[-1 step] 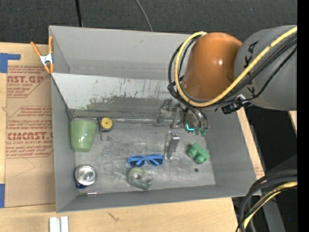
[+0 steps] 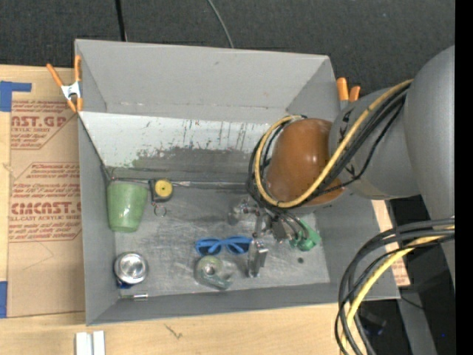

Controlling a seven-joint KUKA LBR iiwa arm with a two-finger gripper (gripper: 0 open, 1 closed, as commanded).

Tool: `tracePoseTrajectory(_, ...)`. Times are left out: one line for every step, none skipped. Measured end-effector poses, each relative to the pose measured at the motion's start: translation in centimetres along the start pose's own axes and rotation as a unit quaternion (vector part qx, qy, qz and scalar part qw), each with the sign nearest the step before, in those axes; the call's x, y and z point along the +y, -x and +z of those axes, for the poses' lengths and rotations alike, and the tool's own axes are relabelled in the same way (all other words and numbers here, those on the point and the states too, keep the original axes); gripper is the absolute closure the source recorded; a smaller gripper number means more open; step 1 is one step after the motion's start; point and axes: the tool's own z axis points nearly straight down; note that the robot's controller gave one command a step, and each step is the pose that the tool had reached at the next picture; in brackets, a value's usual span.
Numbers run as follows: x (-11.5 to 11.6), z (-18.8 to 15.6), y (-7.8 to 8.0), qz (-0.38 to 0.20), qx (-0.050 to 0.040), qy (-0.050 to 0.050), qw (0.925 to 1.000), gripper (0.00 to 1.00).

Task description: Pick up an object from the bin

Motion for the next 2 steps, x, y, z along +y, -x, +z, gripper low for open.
tracePoseTrajectory(0.0,-0.4,0.2,0.0,-0.001,0.0,1.0,1.0)
tracePoseTrajectory(-5.2,-15.3,1.0,-0.002,0.0014,-0.001,1.0,1.0)
